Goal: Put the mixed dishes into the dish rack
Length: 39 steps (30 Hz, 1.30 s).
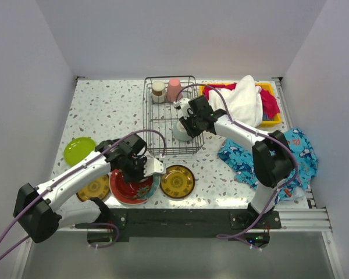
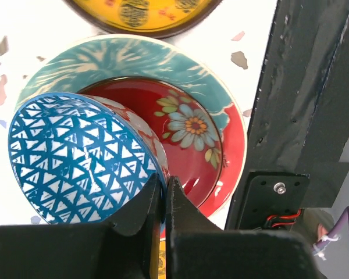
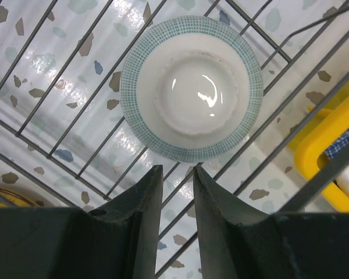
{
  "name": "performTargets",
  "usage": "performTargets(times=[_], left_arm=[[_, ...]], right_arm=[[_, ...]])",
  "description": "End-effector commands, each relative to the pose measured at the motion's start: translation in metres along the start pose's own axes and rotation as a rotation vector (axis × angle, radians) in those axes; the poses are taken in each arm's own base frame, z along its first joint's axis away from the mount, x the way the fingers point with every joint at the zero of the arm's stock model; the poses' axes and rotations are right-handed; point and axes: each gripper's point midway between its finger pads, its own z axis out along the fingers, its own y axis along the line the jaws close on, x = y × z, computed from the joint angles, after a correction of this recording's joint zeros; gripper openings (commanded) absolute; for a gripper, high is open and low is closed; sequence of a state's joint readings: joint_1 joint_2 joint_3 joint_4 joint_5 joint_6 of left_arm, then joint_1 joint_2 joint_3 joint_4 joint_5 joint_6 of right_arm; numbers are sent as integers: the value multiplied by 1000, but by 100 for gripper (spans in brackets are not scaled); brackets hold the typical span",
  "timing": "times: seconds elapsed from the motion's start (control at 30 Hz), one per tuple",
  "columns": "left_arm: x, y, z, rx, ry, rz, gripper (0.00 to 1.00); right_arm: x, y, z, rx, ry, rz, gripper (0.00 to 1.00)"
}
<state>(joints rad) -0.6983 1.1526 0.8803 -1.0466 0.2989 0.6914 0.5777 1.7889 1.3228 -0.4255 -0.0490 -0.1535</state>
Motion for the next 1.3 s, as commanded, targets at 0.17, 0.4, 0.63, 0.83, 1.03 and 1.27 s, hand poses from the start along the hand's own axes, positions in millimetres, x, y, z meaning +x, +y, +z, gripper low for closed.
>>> performTargets(times=[0.17,0.4,0.63,0.83,1.03,1.27], left_arm=[[-26,34,-41,-104,-170,-138,0],[-23,57,-56,-178,-210,-208,0],[-31,70,-78,-229,-258,-224,0],[-58,89,-113,-305,-324,-196,0],[-86,102,-135,-327,-434,-212,0],[-101,115,-157,-391,-541,-259,0]], right_arm=[[-30,16,26,-6,-28,-62,31],[-48,42,35,-53,-57,-81,31],[-53,44,20,-34,-31,-108,26],[-30,10,-9,138,32,-158,0],[-18,-8,-9,236,75,-160,0],[-25,-25,22,309,91,-203,0]])
